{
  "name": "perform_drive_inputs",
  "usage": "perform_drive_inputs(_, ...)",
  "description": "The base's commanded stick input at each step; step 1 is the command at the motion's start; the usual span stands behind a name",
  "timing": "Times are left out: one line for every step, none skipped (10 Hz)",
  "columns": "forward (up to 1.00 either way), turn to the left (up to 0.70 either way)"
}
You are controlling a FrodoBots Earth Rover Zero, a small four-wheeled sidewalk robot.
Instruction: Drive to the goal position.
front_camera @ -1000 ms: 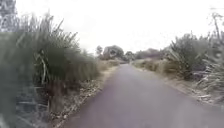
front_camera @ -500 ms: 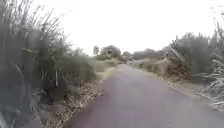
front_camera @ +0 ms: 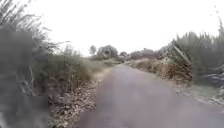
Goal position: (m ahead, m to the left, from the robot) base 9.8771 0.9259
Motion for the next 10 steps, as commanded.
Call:
perform_drive_inputs(0.85,0.00)
perform_drive_inputs(0.85,0.00)
perform_drive_inputs(0.85,0.00)
perform_drive_inputs(0.85,0.00)
perform_drive_inputs(0.85,0.00)
perform_drive_inputs(0.85,0.00)
perform_drive_inputs(0.85,0.00)
perform_drive_inputs(0.85,0.00)
perform_drive_inputs(0.85,-0.34)
perform_drive_inputs(0.85,-0.34)
